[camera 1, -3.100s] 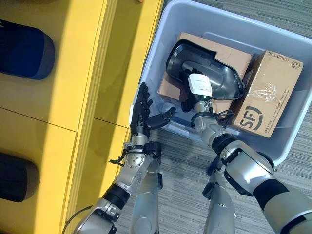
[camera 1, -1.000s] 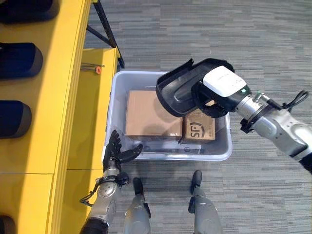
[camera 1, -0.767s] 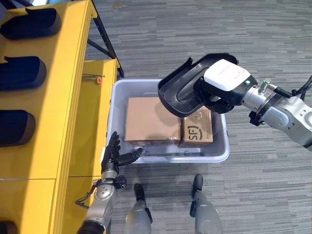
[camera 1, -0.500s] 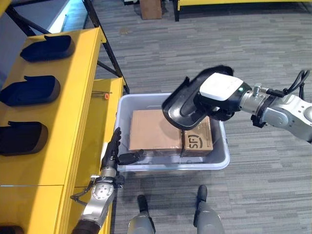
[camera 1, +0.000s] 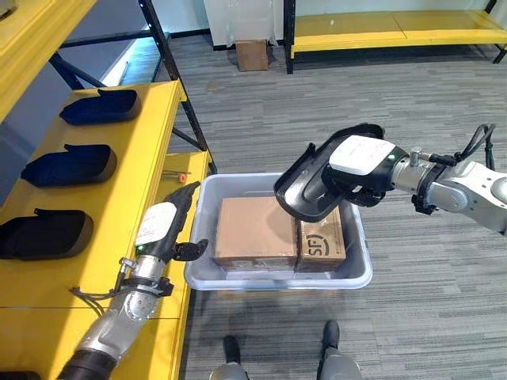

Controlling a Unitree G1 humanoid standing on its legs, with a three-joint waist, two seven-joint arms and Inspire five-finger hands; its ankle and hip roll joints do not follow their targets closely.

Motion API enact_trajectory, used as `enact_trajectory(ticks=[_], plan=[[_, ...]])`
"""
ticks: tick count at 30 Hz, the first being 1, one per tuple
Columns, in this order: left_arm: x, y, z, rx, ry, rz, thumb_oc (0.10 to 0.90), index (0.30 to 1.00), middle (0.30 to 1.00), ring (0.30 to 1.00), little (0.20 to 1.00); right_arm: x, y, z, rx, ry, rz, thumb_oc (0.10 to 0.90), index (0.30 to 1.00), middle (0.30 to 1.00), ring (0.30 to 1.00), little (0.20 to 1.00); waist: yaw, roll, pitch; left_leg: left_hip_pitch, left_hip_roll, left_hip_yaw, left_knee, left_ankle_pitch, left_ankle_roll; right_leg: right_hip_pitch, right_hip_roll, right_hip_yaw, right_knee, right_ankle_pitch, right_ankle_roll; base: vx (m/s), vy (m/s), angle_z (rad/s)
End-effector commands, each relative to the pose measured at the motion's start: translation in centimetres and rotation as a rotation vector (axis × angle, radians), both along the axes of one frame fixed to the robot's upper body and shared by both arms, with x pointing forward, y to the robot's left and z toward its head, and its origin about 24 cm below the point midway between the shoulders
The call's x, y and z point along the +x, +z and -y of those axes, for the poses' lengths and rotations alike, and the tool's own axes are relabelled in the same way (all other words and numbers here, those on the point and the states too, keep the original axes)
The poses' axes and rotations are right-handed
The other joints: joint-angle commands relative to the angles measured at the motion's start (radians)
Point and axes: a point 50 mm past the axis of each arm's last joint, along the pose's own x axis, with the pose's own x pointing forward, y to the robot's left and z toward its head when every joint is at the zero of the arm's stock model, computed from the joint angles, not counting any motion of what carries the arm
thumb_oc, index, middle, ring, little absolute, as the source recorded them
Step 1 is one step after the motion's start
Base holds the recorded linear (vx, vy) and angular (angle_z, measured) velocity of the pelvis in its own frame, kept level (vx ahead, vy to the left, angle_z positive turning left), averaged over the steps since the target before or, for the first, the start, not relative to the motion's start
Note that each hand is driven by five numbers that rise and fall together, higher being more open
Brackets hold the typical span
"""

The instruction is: Move parts from the plastic box to the shelf.

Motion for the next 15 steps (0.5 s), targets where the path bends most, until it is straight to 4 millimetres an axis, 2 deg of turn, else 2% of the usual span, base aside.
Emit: enact_trajectory(ticks=[1,8,15], plan=[[0.7,3.2,2.1,0.111,-0.145,0.201,0.900,1.000,1.000,1.000,1.000,0.1,3.4,-1.3,0.129,0.072,0.161,0.400,0.300,0.300,0.300,0.300,0.016,-0.035,-0.110,0.020,0.051,-0.001,0.047,0.006,-0.056,0.052,-0.050,0.039,0.197,-0.195,0.076,0.00,0.000,0.00],[1.1,4.8,3.4,0.238,-0.199,0.324,0.900,1.000,1.000,1.000,1.000,-0.3,4.0,-2.2,0.144,0.121,0.183,0.400,0.300,0.300,0.300,0.300,0.009,-0.044,-0.121,0.032,0.048,0.000,0.037,-0.001,-0.055,0.071,-0.050,0.037,0.183,-0.194,0.076,0.00,0.001,0.02],[1.8,5.5,4.6,0.237,-0.228,0.379,0.900,1.000,1.000,1.000,1.000,-0.2,4.6,-3.7,0.196,0.163,0.204,0.400,0.300,0.300,0.300,0.300,0.008,-0.050,-0.138,0.044,0.047,0.003,0.027,0.004,-0.057,0.090,-0.043,0.036,0.165,-0.192,0.073,0.00,0.000,0.00]])
